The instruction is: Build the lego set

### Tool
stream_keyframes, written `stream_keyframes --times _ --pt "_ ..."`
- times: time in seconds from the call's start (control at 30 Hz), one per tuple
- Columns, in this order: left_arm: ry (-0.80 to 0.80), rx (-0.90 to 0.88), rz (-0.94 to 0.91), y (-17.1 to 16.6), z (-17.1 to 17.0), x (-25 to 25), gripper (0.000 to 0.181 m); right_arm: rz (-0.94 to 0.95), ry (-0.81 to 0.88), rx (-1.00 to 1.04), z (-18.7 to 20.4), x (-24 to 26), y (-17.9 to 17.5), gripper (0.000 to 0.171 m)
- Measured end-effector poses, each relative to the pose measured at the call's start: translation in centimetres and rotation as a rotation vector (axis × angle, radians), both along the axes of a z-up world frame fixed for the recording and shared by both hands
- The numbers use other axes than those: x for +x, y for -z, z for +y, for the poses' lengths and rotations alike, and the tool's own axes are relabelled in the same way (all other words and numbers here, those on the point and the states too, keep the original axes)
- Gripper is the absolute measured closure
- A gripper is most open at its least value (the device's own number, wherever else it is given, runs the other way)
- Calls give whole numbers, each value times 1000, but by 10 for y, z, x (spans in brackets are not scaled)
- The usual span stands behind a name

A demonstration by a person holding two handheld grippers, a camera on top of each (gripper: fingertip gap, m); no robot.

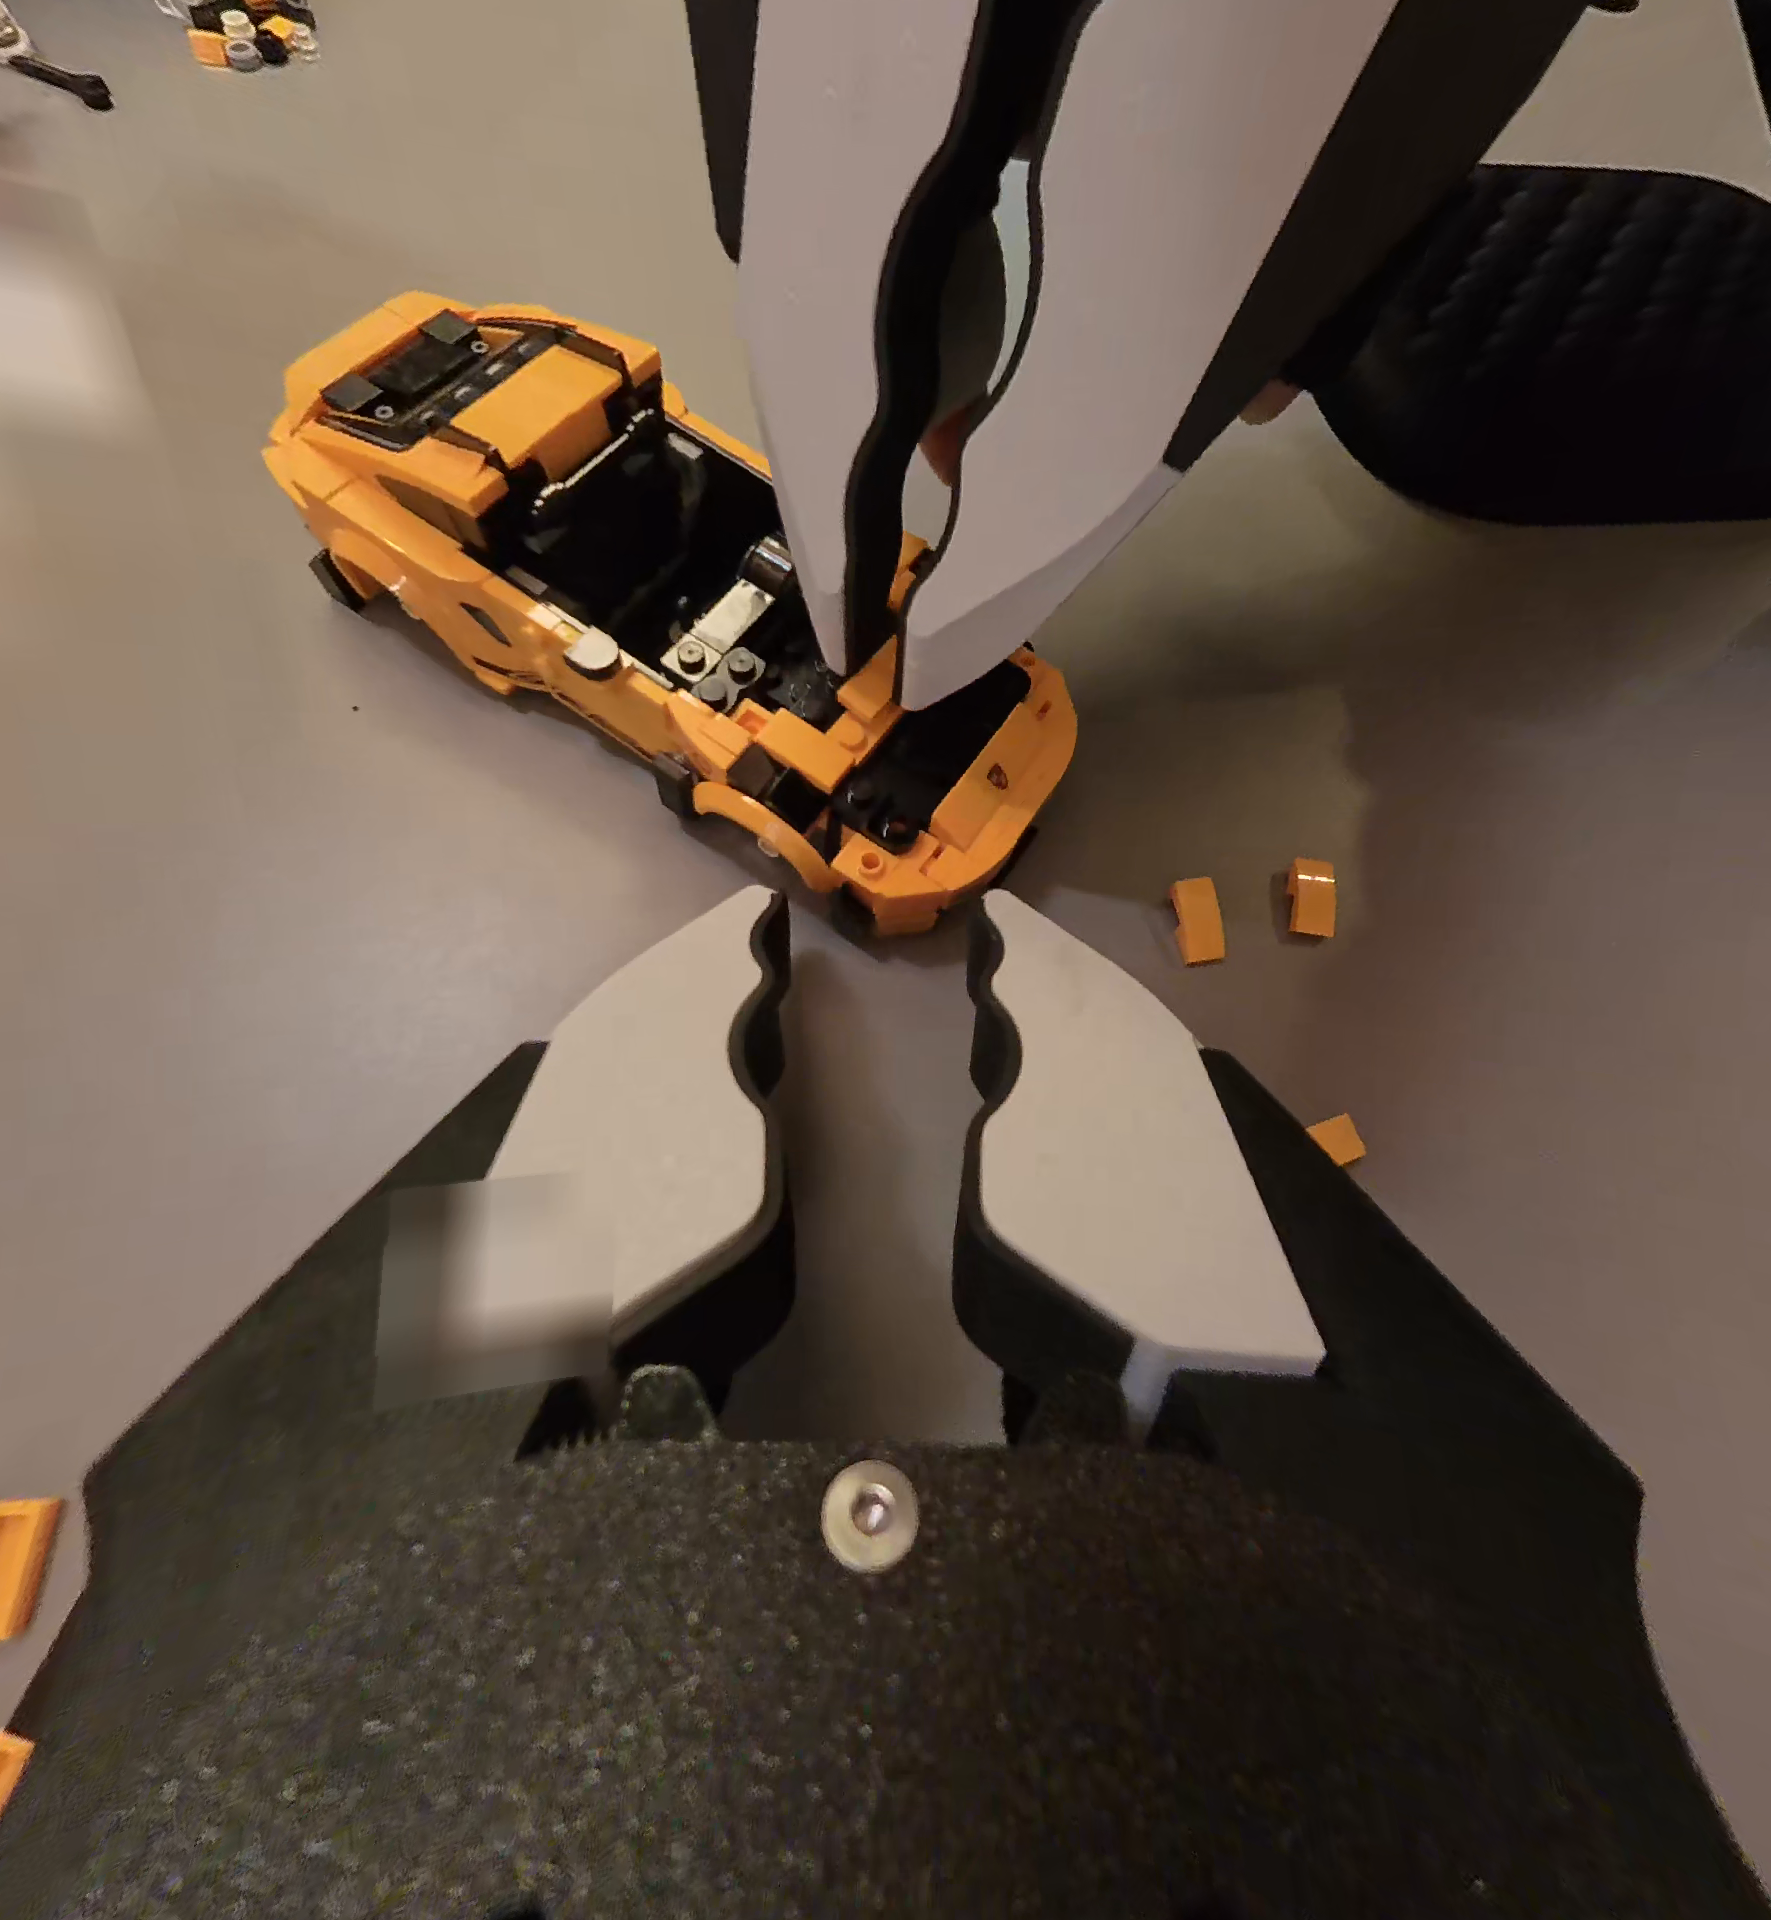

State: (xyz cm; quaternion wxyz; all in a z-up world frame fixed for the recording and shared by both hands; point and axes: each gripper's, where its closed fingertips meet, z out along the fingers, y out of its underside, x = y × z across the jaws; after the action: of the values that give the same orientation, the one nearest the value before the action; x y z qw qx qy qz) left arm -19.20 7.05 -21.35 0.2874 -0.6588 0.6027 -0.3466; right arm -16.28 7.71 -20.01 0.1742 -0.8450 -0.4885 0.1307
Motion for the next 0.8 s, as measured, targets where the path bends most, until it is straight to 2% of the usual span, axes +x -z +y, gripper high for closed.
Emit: stream_keyframes --times 0.33,0.8 --pt "-13 20 -30 -5 2 1 149 -6 19 7 -1 -1 1 164" --pt "-73 114 -167 -29 17 0 161 -1 34 12 -2 0 1 164"
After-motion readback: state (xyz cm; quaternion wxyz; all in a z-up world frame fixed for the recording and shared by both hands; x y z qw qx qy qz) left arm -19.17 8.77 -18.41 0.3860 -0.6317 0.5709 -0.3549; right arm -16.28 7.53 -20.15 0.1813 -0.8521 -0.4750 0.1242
